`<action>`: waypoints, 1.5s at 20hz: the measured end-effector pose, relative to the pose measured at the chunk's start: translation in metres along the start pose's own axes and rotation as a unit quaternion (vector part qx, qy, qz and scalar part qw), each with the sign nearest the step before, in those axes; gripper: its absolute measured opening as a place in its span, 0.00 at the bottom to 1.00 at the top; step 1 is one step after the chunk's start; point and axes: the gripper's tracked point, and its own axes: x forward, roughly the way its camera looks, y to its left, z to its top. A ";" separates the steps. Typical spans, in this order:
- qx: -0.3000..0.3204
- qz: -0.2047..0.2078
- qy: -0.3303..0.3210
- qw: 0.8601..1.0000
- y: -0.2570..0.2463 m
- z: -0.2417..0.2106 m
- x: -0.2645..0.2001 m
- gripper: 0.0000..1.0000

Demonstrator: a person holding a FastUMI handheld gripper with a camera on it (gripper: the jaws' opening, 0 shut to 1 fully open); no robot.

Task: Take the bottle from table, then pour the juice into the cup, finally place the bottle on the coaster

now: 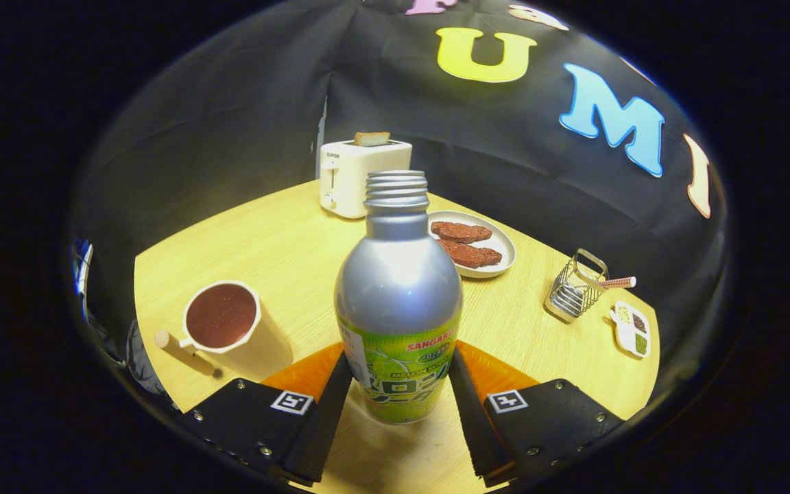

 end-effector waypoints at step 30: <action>0.039 -0.005 -0.097 0.995 -0.033 0.024 0.073 0.80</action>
